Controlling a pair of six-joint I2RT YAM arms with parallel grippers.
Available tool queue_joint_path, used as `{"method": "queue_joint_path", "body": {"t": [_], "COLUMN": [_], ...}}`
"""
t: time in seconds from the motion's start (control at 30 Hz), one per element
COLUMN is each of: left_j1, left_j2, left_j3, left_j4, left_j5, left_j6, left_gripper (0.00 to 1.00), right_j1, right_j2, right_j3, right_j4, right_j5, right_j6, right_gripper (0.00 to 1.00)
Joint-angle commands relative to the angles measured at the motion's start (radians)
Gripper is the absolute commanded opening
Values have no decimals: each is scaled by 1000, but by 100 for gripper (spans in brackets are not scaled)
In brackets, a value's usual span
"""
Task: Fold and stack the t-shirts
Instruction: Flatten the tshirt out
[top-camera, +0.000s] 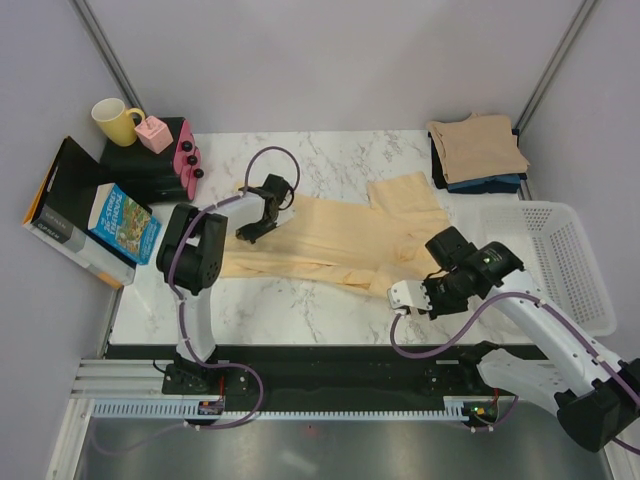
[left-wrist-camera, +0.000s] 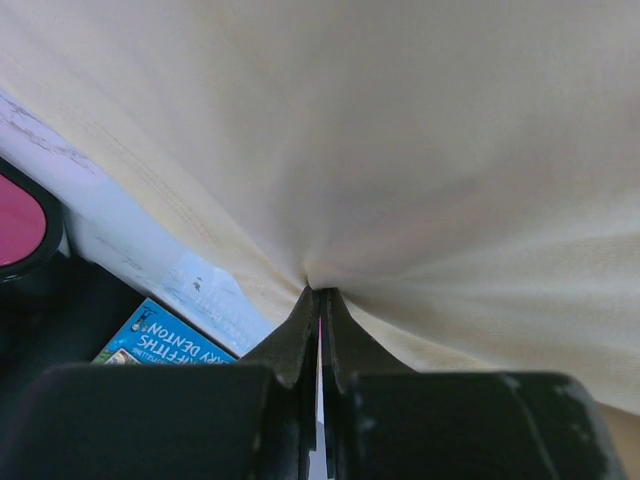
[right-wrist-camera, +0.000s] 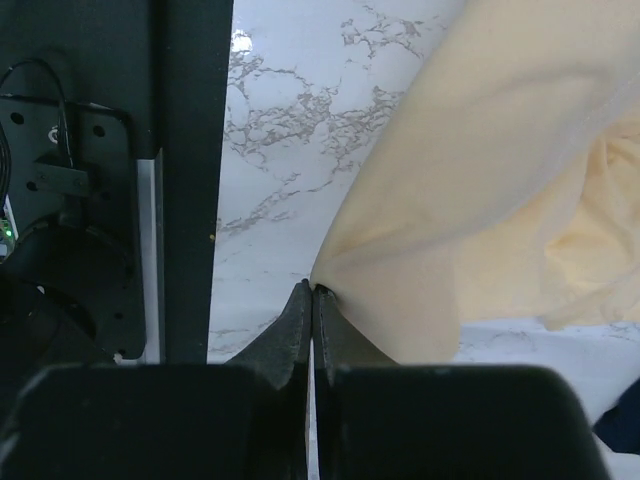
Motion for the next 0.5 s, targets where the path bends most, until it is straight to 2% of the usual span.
{"method": "queue_joint_path", "body": {"t": [0.0,0.17,0.33,0.47], "left_j1": [28,57,83,85], "left_j2": [60,79,184,163], "left_j3": [41,79,165,221], "left_j4": [-71,-85,-208,-240], "left_j5": [121,71,155,198], "left_j6": [-152,-199,-275,-355], "left_gripper": [2,2,2,2], "right_j1": [1,1,1,1], "right_j2": [-55,-69,-121,-152], "right_j3": [-16,-19,-47,-79], "right_j4": [-99,-90,-24,25], "right_j5": [-7,20,65,100], "right_j6": [47,64,76,90], "right_gripper": [0,0,0,0]}}
